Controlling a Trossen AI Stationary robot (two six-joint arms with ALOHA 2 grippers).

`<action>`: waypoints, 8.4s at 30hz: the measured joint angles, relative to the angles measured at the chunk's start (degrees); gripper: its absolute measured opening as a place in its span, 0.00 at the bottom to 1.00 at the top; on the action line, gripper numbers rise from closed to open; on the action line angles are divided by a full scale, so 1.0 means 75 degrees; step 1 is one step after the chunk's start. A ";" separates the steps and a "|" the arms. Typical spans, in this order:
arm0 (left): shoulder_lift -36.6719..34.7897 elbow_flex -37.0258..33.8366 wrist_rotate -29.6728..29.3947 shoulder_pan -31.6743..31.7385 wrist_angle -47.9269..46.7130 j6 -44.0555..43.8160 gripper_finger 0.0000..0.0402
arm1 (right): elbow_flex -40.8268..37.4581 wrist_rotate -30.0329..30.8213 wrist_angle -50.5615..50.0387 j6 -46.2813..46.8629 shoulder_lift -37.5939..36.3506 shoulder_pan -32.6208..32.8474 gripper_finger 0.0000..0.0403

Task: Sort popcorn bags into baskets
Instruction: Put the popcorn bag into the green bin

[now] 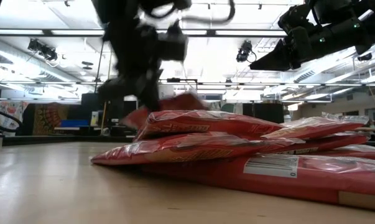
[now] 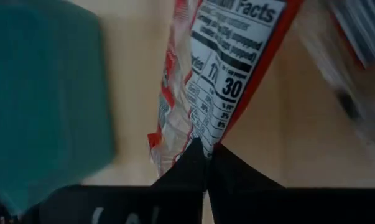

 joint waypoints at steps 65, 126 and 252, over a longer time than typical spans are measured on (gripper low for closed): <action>0.0330 0.1429 0.4194 0.0584 -0.0115 0.2401 0.41 | 0.0000 0.0003 -0.0046 -0.0195 0.0000 0.0003 0.09; 0.3402 0.2827 0.0871 -0.0457 0.4003 0.1792 0.49 | 0.0003 0.1483 -0.2897 0.2142 -0.1603 0.1760 0.09; 0.5252 0.7569 0.2807 0.0066 -0.1053 0.1433 0.52 | 0.0006 0.1070 -0.2691 0.2025 -0.1416 0.1757 0.09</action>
